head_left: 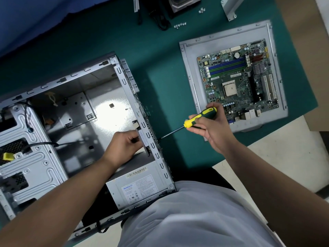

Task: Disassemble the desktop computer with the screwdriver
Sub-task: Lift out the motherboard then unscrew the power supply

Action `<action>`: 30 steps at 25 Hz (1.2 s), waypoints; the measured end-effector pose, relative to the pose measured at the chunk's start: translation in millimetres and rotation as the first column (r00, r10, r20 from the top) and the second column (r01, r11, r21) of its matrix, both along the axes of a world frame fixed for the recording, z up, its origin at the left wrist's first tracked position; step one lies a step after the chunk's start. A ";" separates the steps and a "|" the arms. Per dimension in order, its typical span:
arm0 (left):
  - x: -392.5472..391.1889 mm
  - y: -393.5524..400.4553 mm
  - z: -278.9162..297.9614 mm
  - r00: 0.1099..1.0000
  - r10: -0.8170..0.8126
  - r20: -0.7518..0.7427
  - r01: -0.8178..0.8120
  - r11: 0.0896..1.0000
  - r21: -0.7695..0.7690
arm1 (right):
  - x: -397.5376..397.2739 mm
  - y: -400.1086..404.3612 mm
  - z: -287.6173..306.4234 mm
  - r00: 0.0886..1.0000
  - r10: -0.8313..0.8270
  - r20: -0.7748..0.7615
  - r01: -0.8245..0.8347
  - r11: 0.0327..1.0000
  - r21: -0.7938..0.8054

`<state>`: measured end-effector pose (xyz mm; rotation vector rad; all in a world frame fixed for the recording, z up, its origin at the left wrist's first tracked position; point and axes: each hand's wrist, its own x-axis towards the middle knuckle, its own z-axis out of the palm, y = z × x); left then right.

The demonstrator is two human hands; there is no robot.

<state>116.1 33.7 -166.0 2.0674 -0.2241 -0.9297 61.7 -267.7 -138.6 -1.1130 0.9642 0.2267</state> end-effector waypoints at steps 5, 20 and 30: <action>-0.3 0.2 -1.8 1.000 -0.010 0.000 0.010 1.000 -0.002 | 15.6 -22.0 9.2 0.894 0.370 -0.251 -0.447 0.738 -0.505; 0.4 -0.3 -4.6 0.999 0.001 -0.039 -0.001 1.000 -0.013 | 25.8 -46.2 19.3 0.776 0.598 -0.200 -0.630 0.721 -0.287; 0.5 -1.0 -1.8 0.999 0.004 -0.032 -0.004 1.000 -0.023 | 25.2 -49.6 14.9 0.640 0.681 -0.357 -0.767 0.531 -0.361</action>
